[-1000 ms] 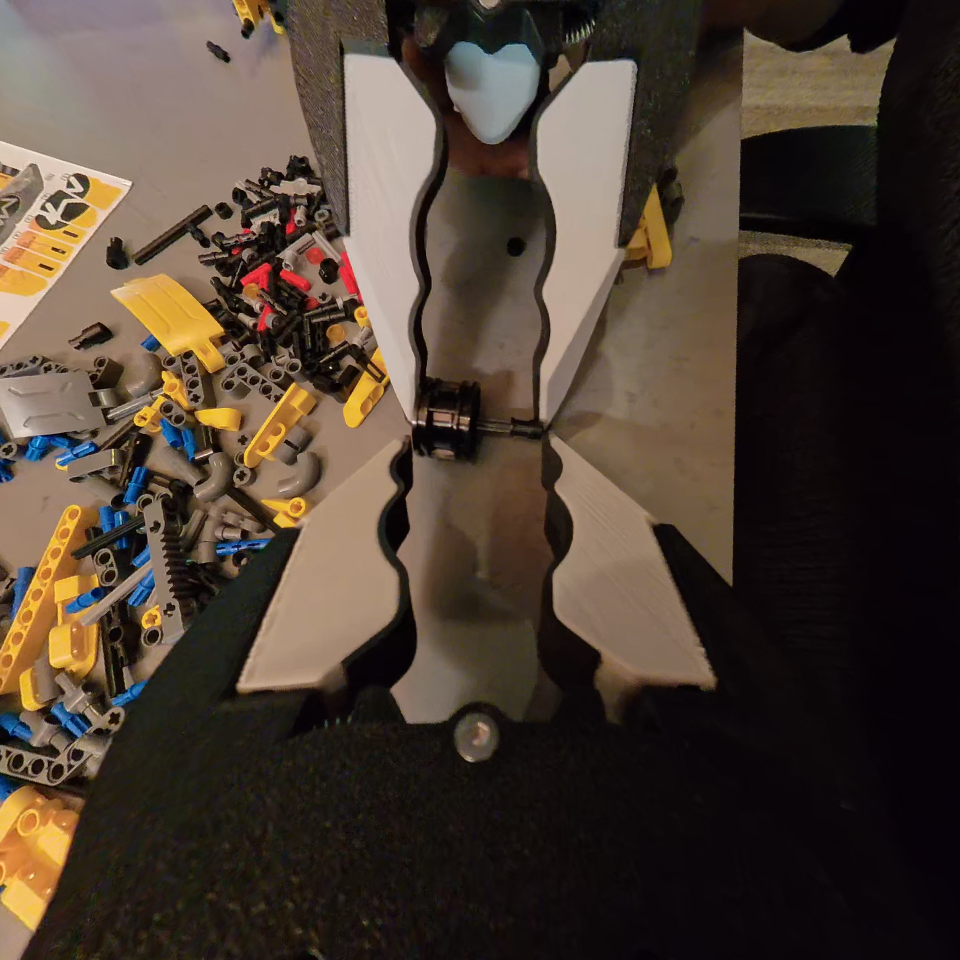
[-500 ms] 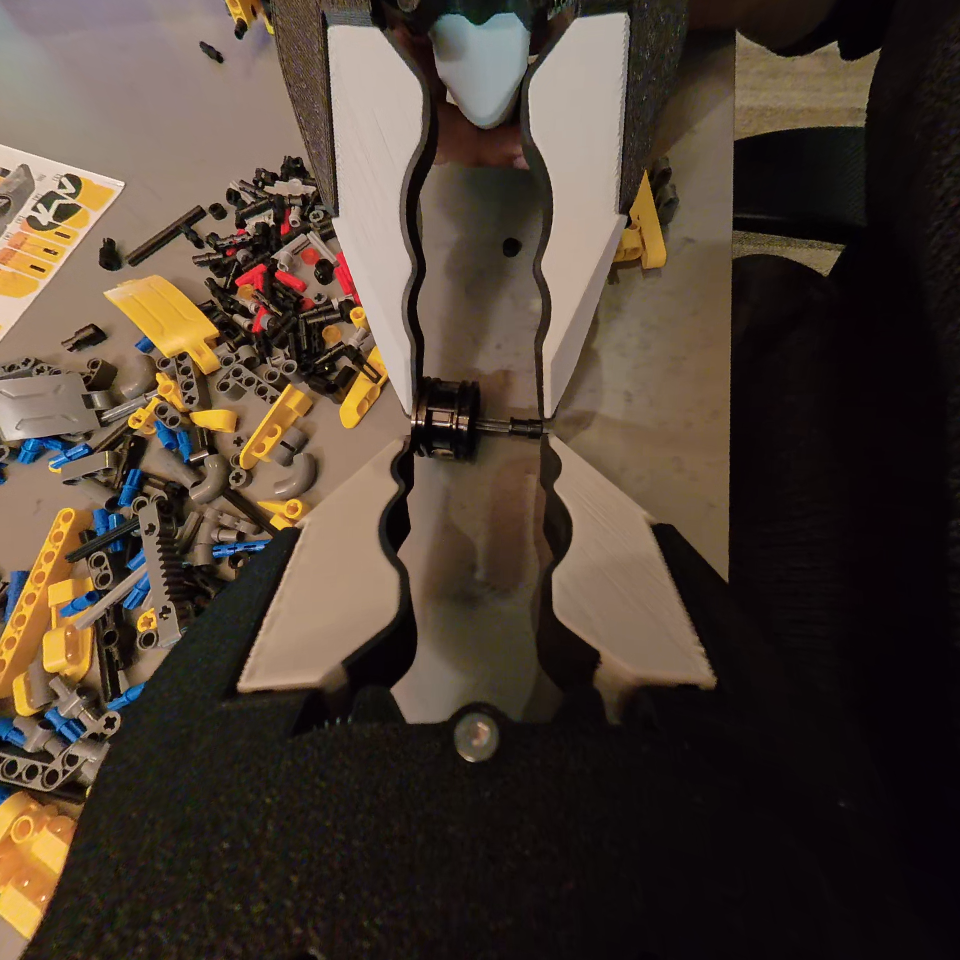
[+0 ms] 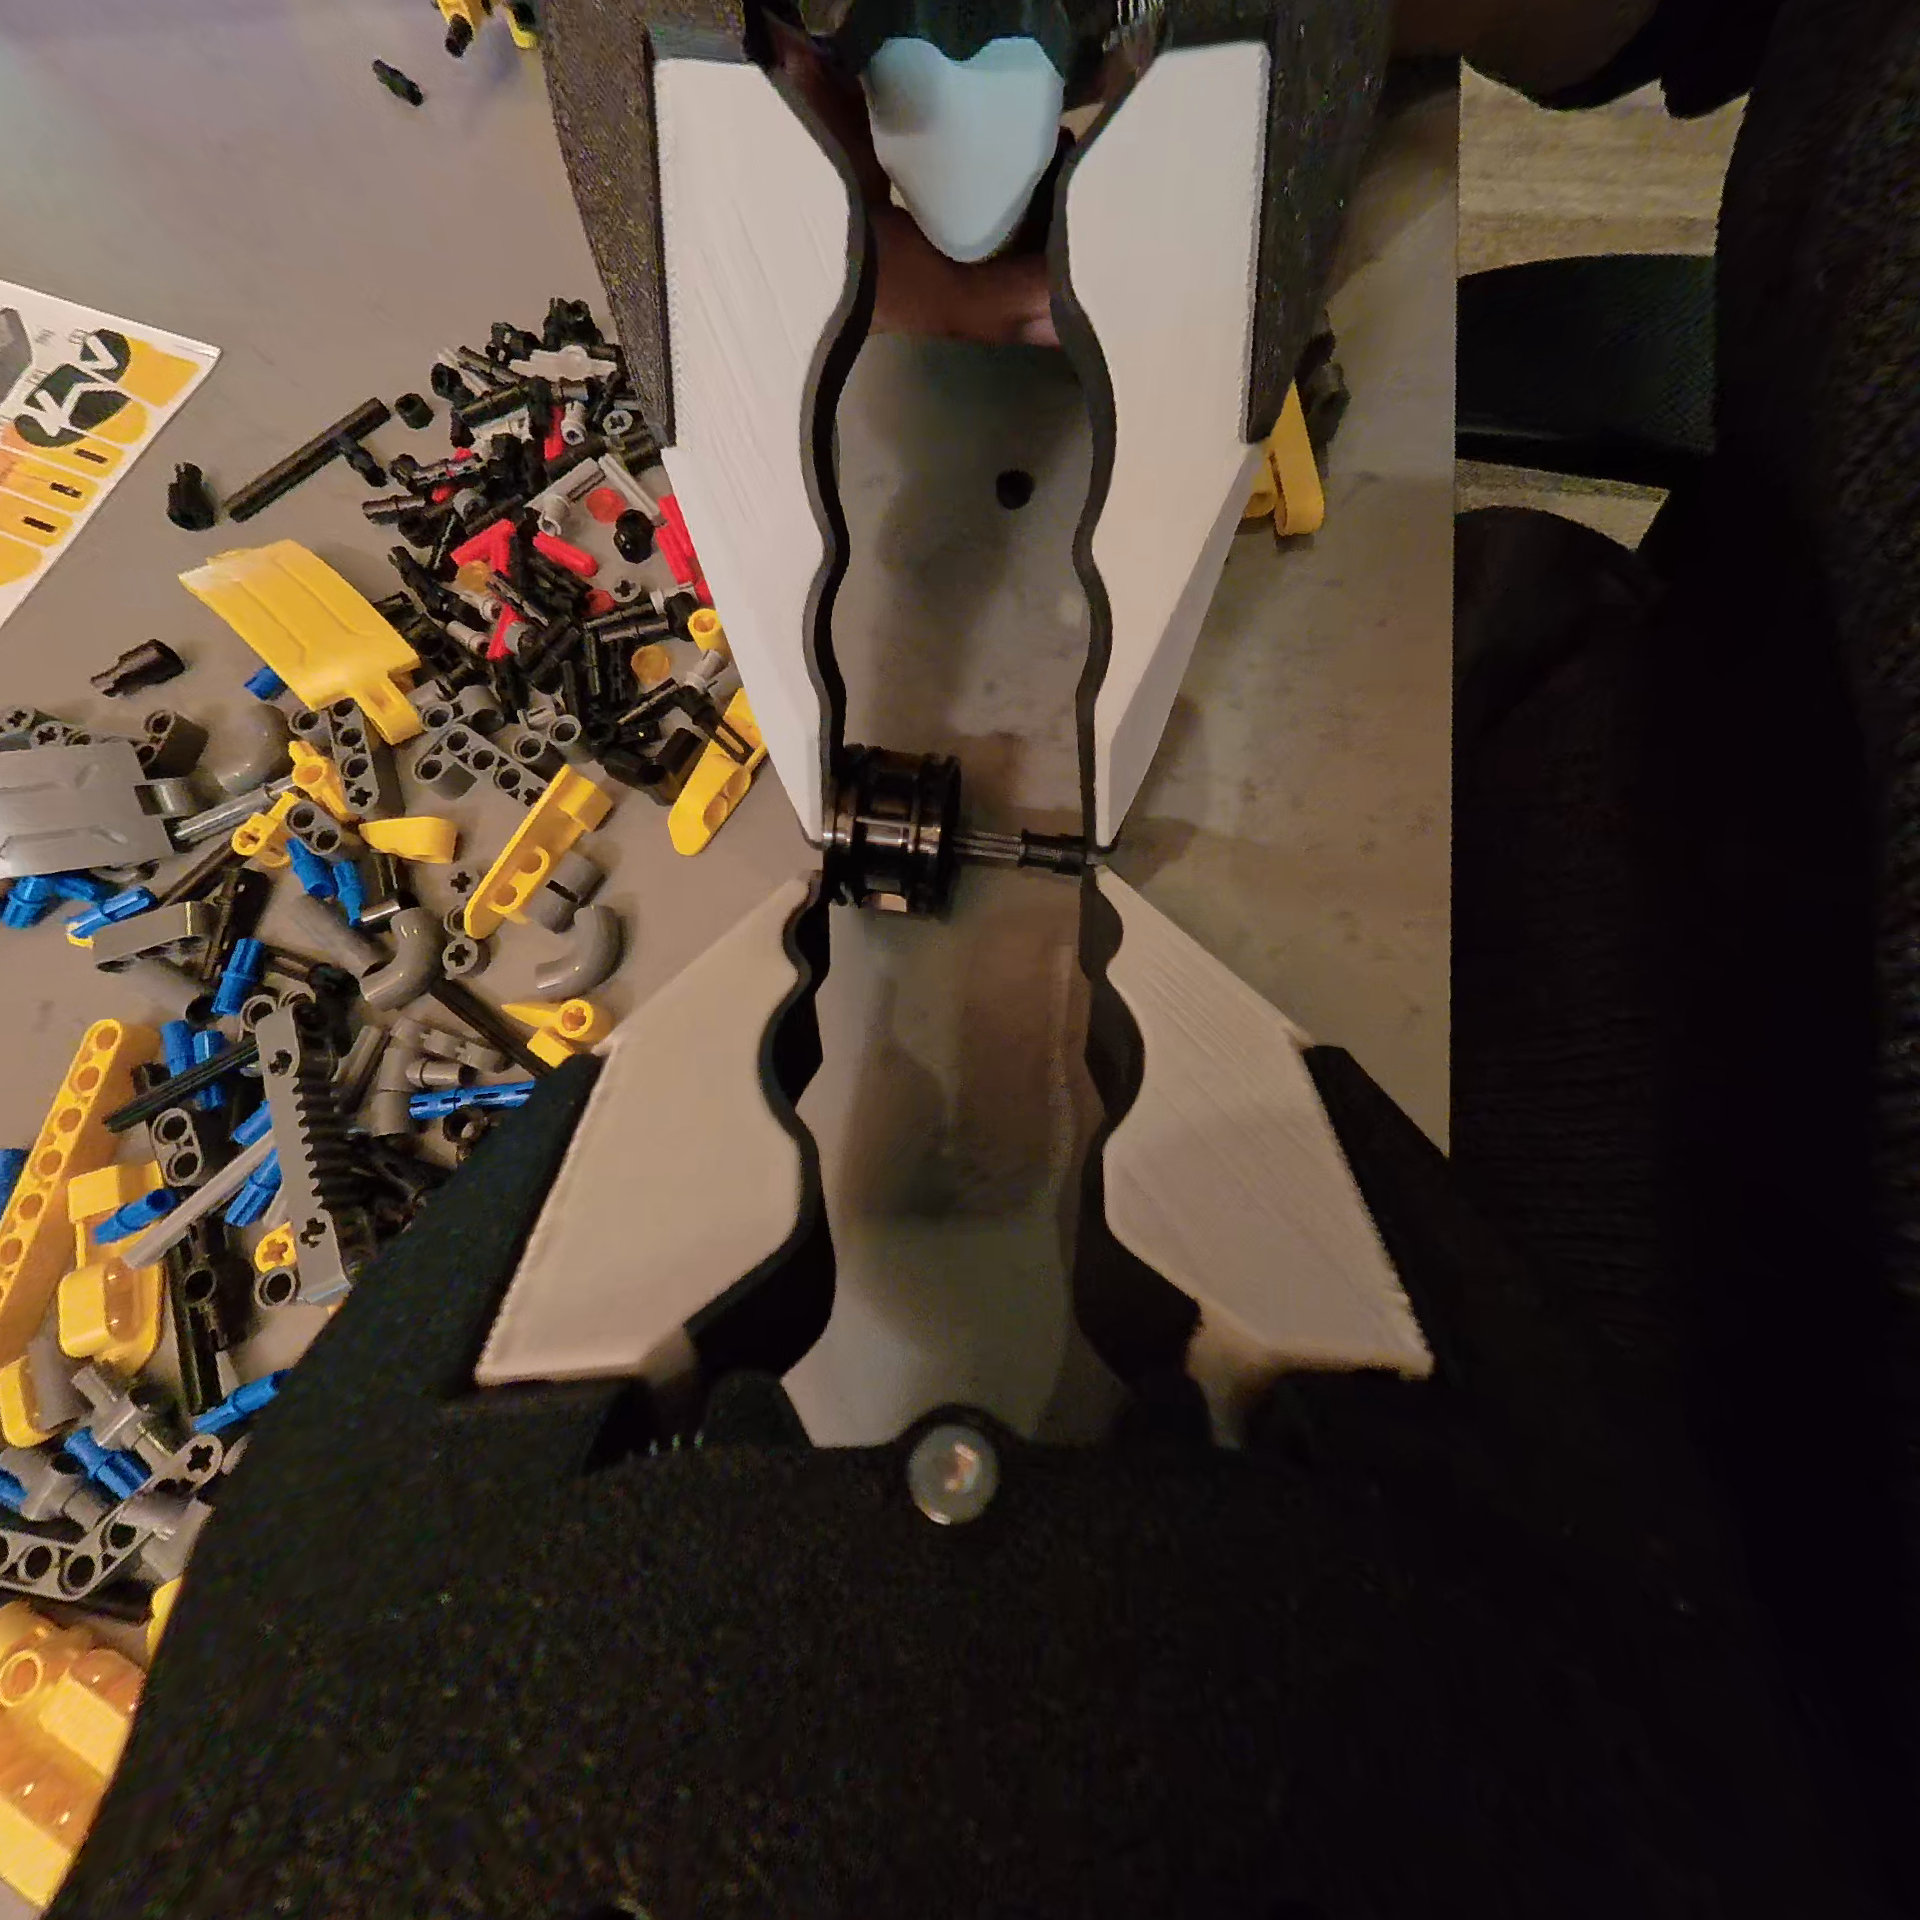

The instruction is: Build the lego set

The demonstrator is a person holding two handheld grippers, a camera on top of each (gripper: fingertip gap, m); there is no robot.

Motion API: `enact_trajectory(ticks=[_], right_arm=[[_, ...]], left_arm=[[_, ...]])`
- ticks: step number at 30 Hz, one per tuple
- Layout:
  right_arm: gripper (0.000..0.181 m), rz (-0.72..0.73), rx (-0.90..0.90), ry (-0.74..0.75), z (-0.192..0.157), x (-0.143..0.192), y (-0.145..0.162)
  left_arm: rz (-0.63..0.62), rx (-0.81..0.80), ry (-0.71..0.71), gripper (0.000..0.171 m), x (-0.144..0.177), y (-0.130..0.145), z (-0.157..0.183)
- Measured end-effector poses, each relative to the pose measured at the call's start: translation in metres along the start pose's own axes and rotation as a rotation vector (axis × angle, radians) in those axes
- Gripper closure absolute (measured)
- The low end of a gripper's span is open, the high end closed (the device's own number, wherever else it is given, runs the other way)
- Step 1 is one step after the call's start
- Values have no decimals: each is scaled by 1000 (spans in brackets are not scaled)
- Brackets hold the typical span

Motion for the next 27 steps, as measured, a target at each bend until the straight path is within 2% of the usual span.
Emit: enact_trajectory(ticks=[3, 6, 10, 11, 13, 19, 24, 27], right_arm=[[136, 14, -19, -12, 1, 3, 0], [146, 26, -20, -1, 4, 5, -1], [144, 18, -27, 3, 3, 3, 1], [136, 9, -30, 5, 4, 4, 2], [135, -5, -26, 16, 5, 6, 3], [127, 42, -42, -34, 2, 11, 0], [127, -2, -1, 40, 3, 4, 2], [132, 20, -15, 66, 5, 3, 0]], left_arm=[[-5, -2, -3, 124, -1, 0, 0], [-14, -15, -2, 124, -2, 0, 2], [-23, -10, 0, 124, -2, 1, 1], [-17, -7, -1, 124, -2, 0, 1], [-4, -3, 2, 124, 0, 0, 0], [0, 11, -3, 124, 0, 0, -1], [31, 75, -4, 124, 4, -1, -8], [25, 88, -4, 124, 3, 0, -9]])
Point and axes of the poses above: each gripper's, where its closed fingertips meet, x back along the fingers, y out of its underside, z = x × y across the jaws, the point moved 8 cm from there along x, back along the fingers, and after that the axes turned 1 degree about -z, right-handed, at the moved point
